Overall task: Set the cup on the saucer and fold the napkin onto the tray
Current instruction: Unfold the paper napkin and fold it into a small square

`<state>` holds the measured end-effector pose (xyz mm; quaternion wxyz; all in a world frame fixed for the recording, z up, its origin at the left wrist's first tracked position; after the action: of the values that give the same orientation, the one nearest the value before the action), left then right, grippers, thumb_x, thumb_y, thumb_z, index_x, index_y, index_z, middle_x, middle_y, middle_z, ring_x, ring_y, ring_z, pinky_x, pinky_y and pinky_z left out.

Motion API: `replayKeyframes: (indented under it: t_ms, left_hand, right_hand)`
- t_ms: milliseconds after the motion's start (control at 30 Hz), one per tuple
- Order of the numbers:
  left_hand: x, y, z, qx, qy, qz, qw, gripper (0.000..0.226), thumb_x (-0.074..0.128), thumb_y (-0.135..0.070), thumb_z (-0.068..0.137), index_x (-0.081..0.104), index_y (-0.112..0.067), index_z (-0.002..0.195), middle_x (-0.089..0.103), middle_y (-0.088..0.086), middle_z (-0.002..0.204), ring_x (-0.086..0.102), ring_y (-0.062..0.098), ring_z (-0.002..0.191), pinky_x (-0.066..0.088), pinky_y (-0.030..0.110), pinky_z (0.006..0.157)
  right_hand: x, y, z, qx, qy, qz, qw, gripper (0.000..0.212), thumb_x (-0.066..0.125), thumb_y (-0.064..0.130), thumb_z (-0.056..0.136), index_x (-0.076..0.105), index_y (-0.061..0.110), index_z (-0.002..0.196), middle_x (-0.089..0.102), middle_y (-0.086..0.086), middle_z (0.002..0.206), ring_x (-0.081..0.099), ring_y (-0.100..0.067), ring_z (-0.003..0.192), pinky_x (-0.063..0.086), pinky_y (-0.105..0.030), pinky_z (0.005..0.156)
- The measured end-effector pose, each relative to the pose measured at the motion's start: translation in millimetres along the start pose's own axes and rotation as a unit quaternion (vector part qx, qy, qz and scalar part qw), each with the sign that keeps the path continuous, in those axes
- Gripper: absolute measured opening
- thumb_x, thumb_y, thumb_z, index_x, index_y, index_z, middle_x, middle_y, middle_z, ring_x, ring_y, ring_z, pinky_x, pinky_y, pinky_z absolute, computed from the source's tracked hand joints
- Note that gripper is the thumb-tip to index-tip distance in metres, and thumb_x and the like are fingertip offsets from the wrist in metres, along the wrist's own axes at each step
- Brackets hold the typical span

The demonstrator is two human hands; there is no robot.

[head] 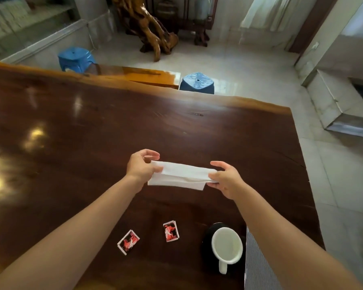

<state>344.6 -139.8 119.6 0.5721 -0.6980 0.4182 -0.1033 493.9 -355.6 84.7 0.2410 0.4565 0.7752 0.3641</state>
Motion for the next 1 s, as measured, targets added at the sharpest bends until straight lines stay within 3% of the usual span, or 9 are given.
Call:
replayKeyframes:
  t_ms: [133,233,300,400,533,633,767,933,1000]
  left_hand:
    - [-17.6,-21.1,38.1,0.086,-0.044,0.022,0.995,0.033,0.083,-0.003,0.078,0.071,-0.022,0.102,0.069,-0.009,0.104,0.068,0.011,0.098,0.060,0.029,0.083]
    - [-23.7,-14.9,52.8,0.096,-0.056,-0.009,0.994,0.035,0.082,-0.006,0.081,0.068,-0.023,0.109,0.067,-0.012,0.106,0.068,0.003,0.092,0.060,0.024,0.074]
    - [-21.5,13.8,63.6,0.048,-0.085,-0.013,0.995,0.039,0.085,-0.012,0.078,0.065,-0.024,0.109,0.065,-0.011,0.108,0.067,0.006,0.091,0.060,0.028,0.077]
    - [-5.9,84.0,78.3,-0.110,-0.120,-0.002,0.987,0.041,0.089,-0.017,0.073,0.063,-0.022,0.104,0.065,-0.004,0.105,0.065,0.017,0.096,0.058,0.039,0.088]
    - [26.5,183.4,90.5,-0.312,-0.100,-0.054,0.943,0.033,0.089,-0.007,0.068,0.068,-0.014,0.092,0.074,0.009,0.092,0.074,0.025,0.080,0.064,0.043,0.077]
    - [39.4,217.7,90.4,-0.339,-0.088,-0.038,0.936,0.026,0.087,-0.011,0.073,0.071,-0.011,0.092,0.075,0.009,0.081,0.072,0.022,0.066,0.063,0.038,0.070]
    - [41.1,216.3,89.5,-0.345,-0.084,-0.050,0.933,0.020,0.081,-0.023,0.083,0.072,-0.012,0.097,0.074,0.009,0.084,0.071,0.019,0.069,0.060,0.033,0.063]
    - [45.3,186.0,90.9,-0.376,-0.019,-0.148,0.914,0.017,0.069,-0.016,0.095,0.064,-0.005,0.107,0.067,0.010,0.088,0.068,0.019,0.070,0.062,0.030,0.055]
    - [47.5,177.6,89.6,-0.386,-0.005,-0.189,0.903,0.019,0.066,-0.010,0.096,0.060,-0.004,0.113,0.067,0.011,0.087,0.068,0.020,0.071,0.061,0.027,0.054]
  right_hand:
    - [17.5,36.8,29.0,-0.056,-0.003,-0.024,0.998,0.052,0.062,-0.015,0.088,0.057,0.011,0.133,0.061,-0.020,0.123,0.067,-0.032,0.108,0.063,-0.042,0.078]
    - [25.4,45.4,44.4,-0.089,-0.020,-0.053,0.994,0.033,0.063,-0.001,0.093,0.058,0.011,0.123,0.068,-0.013,0.109,0.072,-0.026,0.096,0.064,-0.040,0.075]
    - [30.0,27.4,59.1,-0.067,-0.047,-0.076,0.994,0.017,0.065,0.005,0.094,0.059,0.008,0.109,0.069,-0.013,0.104,0.075,-0.026,0.087,0.064,-0.036,0.070]
    - [37.7,-22.2,90.6,0.022,-0.082,-0.122,0.989,0.015,0.070,0.004,0.090,0.060,0.010,0.100,0.066,-0.013,0.105,0.073,-0.027,0.087,0.065,-0.037,0.069]
    - [41.9,-96.0,131.1,0.136,-0.118,-0.201,0.963,0.017,0.074,0.001,0.086,0.064,0.012,0.094,0.067,-0.012,0.105,0.072,-0.020,0.075,0.063,-0.028,0.061]
    - [38.9,-123.6,143.0,0.148,-0.148,-0.255,0.944,0.011,0.074,0.010,0.088,0.064,0.014,0.092,0.068,-0.008,0.098,0.071,-0.017,0.070,0.057,-0.022,0.052]
    - [43.7,-128.6,142.1,0.079,-0.154,-0.358,0.918,0.021,0.074,0.029,0.083,0.059,0.019,0.093,0.065,-0.005,0.096,0.069,-0.023,0.077,0.063,-0.042,0.071]
    - [51.6,-124.7,136.5,0.038,-0.141,-0.404,0.903,0.019,0.071,0.021,0.085,0.054,0.018,0.094,0.060,-0.005,0.098,0.062,-0.021,0.077,0.053,-0.033,0.059]
    - [51.6,-124.3,135.8,0.032,-0.162,-0.390,0.906,0.026,0.073,0.015,0.083,0.056,0.018,0.104,0.059,-0.005,0.104,0.066,-0.024,0.082,0.060,-0.041,0.070]
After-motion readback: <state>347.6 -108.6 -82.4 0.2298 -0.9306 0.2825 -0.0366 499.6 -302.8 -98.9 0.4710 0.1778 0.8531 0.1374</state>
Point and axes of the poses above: each hand's wrist, its own z-axis towards the middle knuckle, its own x-axis out of the palm, y = z × x, the point moved 3 cm from there along z, towards the middle knuckle
